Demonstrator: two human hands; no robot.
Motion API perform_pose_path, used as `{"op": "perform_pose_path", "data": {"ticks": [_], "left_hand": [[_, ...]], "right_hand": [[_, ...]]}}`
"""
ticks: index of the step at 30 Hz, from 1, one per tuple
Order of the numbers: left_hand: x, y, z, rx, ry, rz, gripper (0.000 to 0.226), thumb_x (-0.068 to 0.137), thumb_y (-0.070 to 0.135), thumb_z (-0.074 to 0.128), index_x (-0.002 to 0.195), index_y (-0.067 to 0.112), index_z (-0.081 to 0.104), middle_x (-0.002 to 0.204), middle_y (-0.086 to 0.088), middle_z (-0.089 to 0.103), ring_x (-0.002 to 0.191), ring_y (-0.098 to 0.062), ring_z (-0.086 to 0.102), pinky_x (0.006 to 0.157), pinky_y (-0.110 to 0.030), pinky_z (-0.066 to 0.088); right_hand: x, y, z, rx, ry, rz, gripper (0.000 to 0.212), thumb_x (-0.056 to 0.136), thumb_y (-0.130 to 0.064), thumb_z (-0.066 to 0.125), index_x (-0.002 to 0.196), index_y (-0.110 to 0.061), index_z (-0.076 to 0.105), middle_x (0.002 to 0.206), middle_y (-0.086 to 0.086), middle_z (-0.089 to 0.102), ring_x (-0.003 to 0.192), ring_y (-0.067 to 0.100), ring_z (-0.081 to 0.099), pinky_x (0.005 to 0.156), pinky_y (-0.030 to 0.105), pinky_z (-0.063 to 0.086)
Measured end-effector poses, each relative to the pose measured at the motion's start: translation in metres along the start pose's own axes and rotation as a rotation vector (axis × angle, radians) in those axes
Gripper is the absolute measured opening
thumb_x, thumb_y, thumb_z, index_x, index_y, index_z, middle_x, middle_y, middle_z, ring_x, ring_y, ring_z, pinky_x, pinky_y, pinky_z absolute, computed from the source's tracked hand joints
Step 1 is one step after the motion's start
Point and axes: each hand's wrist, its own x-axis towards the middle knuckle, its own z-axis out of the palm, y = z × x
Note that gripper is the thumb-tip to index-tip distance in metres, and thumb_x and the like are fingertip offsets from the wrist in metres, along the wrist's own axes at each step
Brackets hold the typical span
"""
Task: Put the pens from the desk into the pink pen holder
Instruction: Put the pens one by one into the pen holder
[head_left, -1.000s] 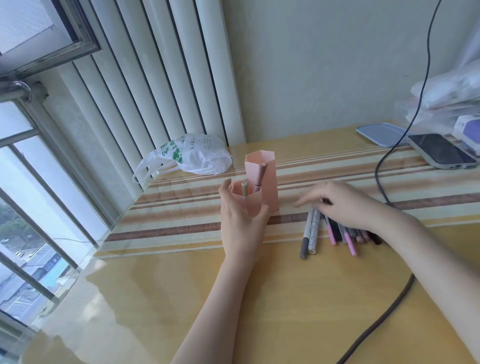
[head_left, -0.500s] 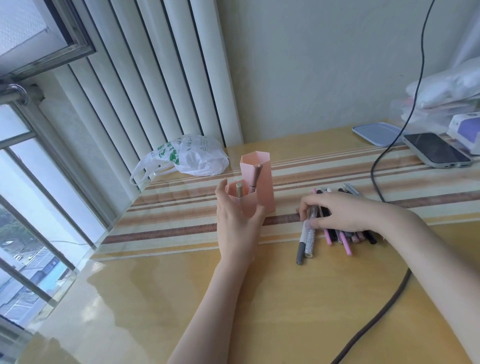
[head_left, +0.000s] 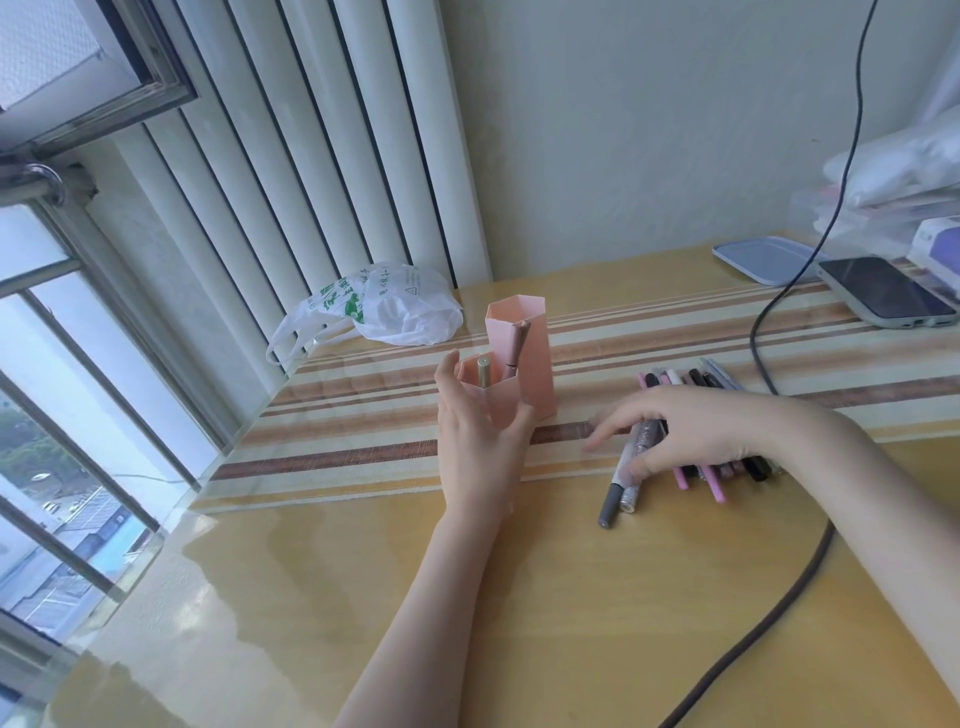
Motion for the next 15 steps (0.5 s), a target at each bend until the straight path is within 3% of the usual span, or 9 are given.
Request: {"op": "perform_pose_path", "data": {"ticks": [2, 6, 7, 8, 9, 10, 12, 15], "left_hand": [[0.0, 0.0, 0.0, 0.004, 0.002, -0.001, 0.076, 0.076, 0.029, 0.068, 0.139, 0.019, 0.026, 0.127, -0.007, 0.051, 0.111, -0.024, 0.051, 0.08, -0.03, 0.04], [0.001, -0.001, 0.001, 0.01, 0.005, 0.004, 0.076, 0.075, 0.031, 0.068, 0.138, 0.019, 0.026, 0.123, -0.007, 0.052, 0.107, -0.027, 0.052, 0.08, -0.035, 0.044], [0.001, -0.001, 0.001, 0.01, 0.006, 0.002, 0.076, 0.075, 0.031, 0.068, 0.138, 0.019, 0.026, 0.122, -0.007, 0.052, 0.106, -0.027, 0.052, 0.08, -0.035, 0.044], [0.001, -0.001, 0.001, 0.01, 0.008, 0.002, 0.076, 0.075, 0.031, 0.068, 0.138, 0.019, 0.026, 0.121, -0.007, 0.053, 0.106, -0.026, 0.052, 0.08, -0.035, 0.044], [0.001, -0.001, 0.001, 0.011, 0.008, 0.005, 0.076, 0.075, 0.03, 0.068, 0.138, 0.019, 0.027, 0.121, -0.007, 0.053, 0.106, -0.027, 0.052, 0.08, -0.035, 0.044], [0.001, -0.001, 0.001, 0.012, 0.008, 0.007, 0.076, 0.075, 0.029, 0.068, 0.138, 0.019, 0.027, 0.121, -0.008, 0.053, 0.107, -0.027, 0.052, 0.08, -0.036, 0.044], [0.001, -0.001, 0.001, 0.015, 0.006, 0.004, 0.075, 0.076, 0.029, 0.068, 0.137, 0.02, 0.027, 0.123, -0.009, 0.052, 0.109, -0.028, 0.052, 0.081, -0.037, 0.045], [0.001, -0.001, 0.001, 0.008, 0.006, -0.007, 0.075, 0.076, 0.03, 0.068, 0.138, 0.021, 0.026, 0.129, -0.004, 0.051, 0.113, -0.025, 0.051, 0.085, -0.039, 0.046]], "right_hand": [[-0.001, -0.009, 0.006, -0.054, -0.024, 0.01, 0.022, 0.084, -0.038, 0.069, 0.103, -0.047, 0.063, 0.122, -0.011, 0.051, 0.062, 0.017, 0.065, 0.04, 0.028, 0.052], [-0.002, -0.023, 0.013, -0.133, -0.004, -0.04, 0.011, 0.087, -0.028, 0.063, 0.095, -0.035, 0.063, 0.107, -0.012, 0.045, 0.078, 0.014, 0.058, 0.035, 0.014, 0.043], [-0.001, -0.025, 0.015, -0.168, 0.001, -0.049, 0.011, 0.086, -0.029, 0.062, 0.092, -0.038, 0.061, 0.11, -0.012, 0.045, 0.092, 0.016, 0.054, 0.044, 0.019, 0.051], [0.0, -0.026, 0.017, -0.231, 0.013, -0.045, 0.01, 0.086, -0.031, 0.061, 0.09, -0.04, 0.06, 0.113, -0.012, 0.046, 0.103, 0.014, 0.046, 0.068, 0.032, 0.059], [0.002, -0.026, 0.019, -0.304, 0.033, -0.036, 0.006, 0.086, -0.035, 0.061, 0.09, -0.039, 0.058, 0.114, -0.013, 0.047, 0.106, 0.009, 0.037, 0.098, 0.04, 0.047], [0.004, -0.027, 0.021, -0.369, 0.076, -0.036, 0.006, 0.087, -0.04, 0.061, 0.092, -0.038, 0.058, 0.111, -0.014, 0.049, 0.105, 0.006, 0.031, 0.112, 0.043, 0.027], [0.007, -0.029, 0.022, -0.436, 0.167, -0.033, 0.017, 0.087, -0.048, 0.062, 0.097, -0.035, 0.058, 0.105, -0.015, 0.05, 0.102, 0.005, 0.031, 0.113, 0.04, 0.019], [0.011, -0.031, 0.028, -0.48, 0.28, -0.156, 0.016, 0.086, -0.046, 0.063, 0.099, -0.037, 0.061, 0.097, -0.019, 0.054, 0.102, 0.007, 0.045, 0.104, 0.038, 0.03]]}}
